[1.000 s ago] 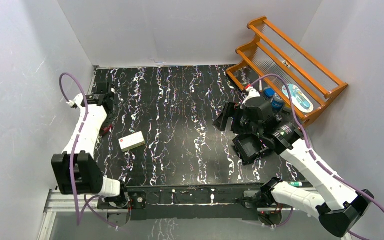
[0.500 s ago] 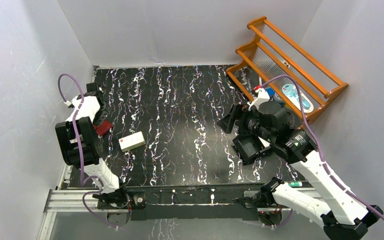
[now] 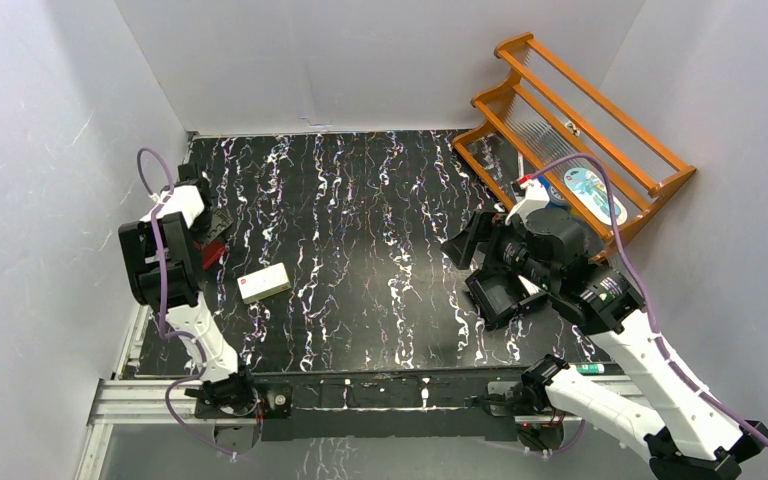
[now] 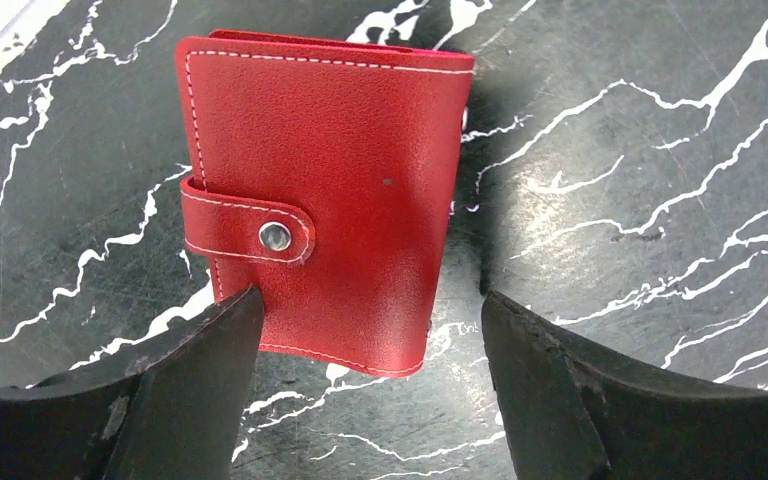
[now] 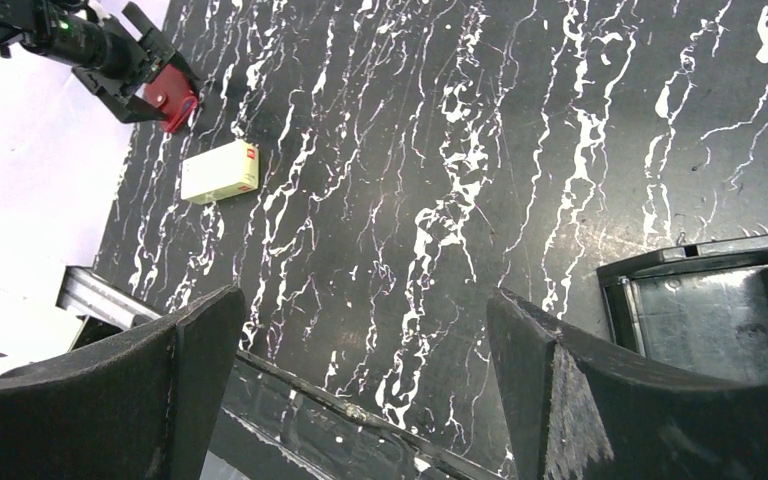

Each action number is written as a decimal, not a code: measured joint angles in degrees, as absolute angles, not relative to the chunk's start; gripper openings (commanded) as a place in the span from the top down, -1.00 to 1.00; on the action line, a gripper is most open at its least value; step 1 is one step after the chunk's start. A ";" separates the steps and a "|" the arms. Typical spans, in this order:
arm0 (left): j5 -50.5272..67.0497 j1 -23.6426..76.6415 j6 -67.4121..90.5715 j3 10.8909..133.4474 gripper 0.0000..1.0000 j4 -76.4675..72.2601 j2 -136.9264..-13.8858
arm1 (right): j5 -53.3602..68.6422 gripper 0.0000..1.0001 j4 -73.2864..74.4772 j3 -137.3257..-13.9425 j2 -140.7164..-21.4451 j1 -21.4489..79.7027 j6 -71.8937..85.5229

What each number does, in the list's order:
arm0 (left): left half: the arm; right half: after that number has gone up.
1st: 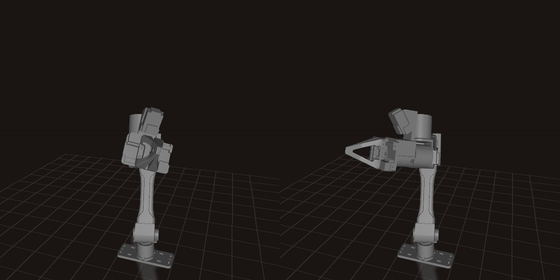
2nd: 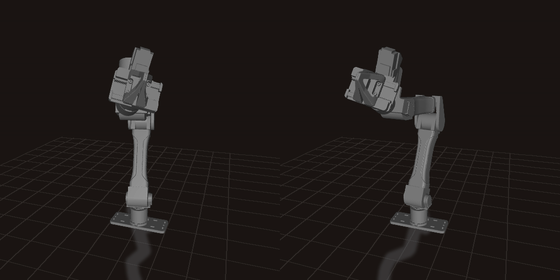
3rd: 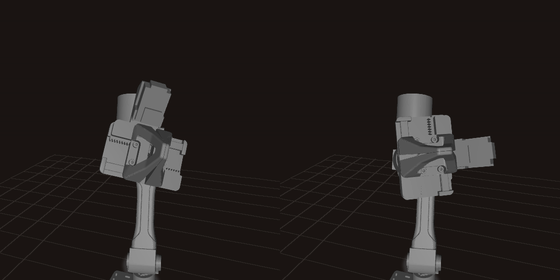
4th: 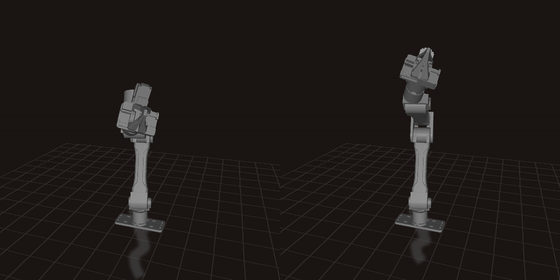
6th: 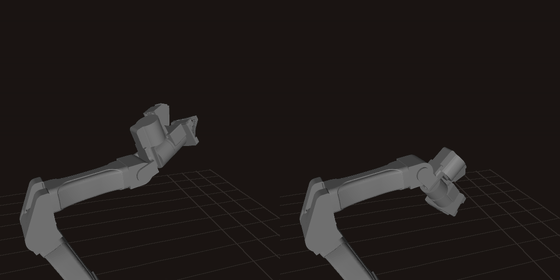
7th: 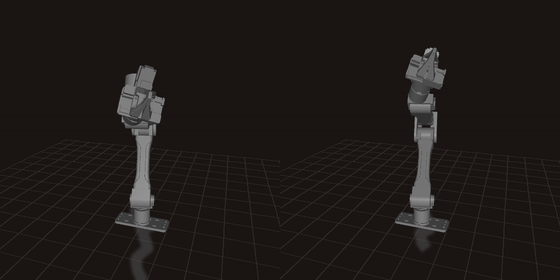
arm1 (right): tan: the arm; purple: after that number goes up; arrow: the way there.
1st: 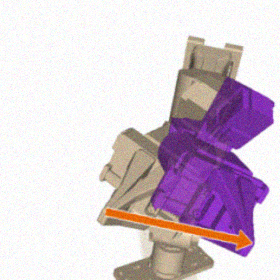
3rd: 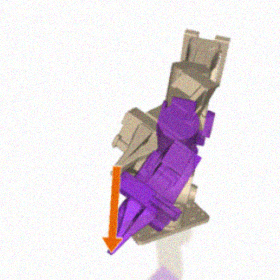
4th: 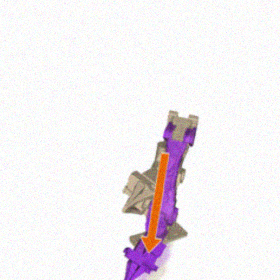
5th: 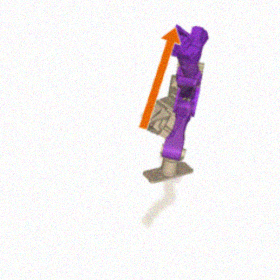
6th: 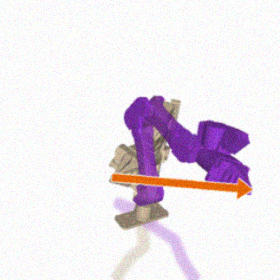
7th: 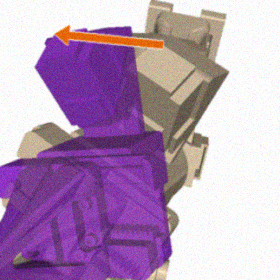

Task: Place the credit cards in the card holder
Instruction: Move the card holder to the center of the board, then open the snap button on the card holder, then unfold the card holder at the center of the board.

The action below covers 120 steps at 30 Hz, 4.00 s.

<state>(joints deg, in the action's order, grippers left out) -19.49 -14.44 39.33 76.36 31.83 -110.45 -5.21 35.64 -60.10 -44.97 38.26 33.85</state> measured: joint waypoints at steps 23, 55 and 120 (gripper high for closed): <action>-7.44 14.41 28.73 87.50 -0.28 28.25 -117.82 | -5.26 -0.97 37.26 -57.41 -50.09 38.26 34.54; -15.49 28.05 21.78 94.56 -0.01 38.44 -121.25 | -4.03 -0.97 36.64 -58.04 -51.92 38.24 39.29; 17.67 32.23 33.26 57.78 1.00 23.64 -72.71 | 4.69 -0.66 28.84 -55.42 -51.94 38.24 44.91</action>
<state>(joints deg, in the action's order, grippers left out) 17.67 32.23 33.26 57.78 23.64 -72.71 4.69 28.84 -55.42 -51.94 38.24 44.91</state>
